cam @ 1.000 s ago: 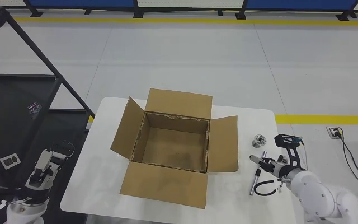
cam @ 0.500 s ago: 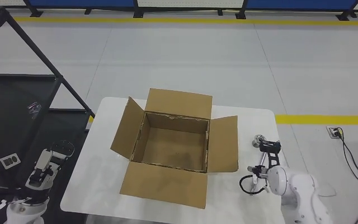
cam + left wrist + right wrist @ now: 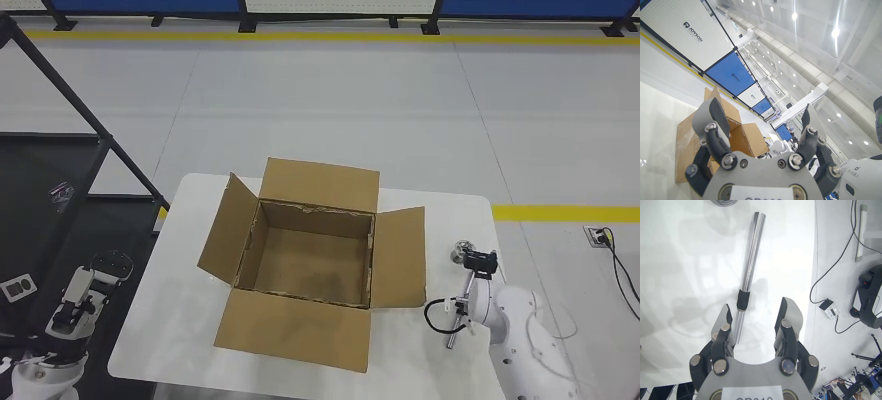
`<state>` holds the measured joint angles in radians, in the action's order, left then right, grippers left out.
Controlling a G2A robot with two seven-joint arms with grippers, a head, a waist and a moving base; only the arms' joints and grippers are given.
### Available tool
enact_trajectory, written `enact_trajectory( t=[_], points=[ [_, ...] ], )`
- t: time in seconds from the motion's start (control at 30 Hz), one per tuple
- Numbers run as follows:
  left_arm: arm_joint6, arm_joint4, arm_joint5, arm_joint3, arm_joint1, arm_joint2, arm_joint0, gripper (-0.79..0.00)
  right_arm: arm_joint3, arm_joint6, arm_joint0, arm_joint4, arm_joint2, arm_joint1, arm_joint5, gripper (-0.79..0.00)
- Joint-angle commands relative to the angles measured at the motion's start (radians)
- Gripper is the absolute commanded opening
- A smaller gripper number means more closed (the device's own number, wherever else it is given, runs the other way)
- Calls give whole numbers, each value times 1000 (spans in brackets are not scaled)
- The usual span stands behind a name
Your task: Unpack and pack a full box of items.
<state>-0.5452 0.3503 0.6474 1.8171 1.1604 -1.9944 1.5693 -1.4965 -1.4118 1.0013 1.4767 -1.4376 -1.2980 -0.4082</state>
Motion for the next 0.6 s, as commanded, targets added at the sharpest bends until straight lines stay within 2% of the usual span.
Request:
enact_trajectory(
  t=[0.0, 0.27, 0.57],
  points=[
    [0, 0, 0, 0, 0, 0, 0, 0, 25, 3, -11, -12, 3, -3, -1, -394],
    [0, 0, 0, 0, 0, 0, 0, 0, 76, 28, -34, -29, 17, -11, -8, -406],
    [0, 0, 0, 0, 0, 0, 0, 0, 114, 38, -55, -50, 12, -16, -9, -483]
  ],
)
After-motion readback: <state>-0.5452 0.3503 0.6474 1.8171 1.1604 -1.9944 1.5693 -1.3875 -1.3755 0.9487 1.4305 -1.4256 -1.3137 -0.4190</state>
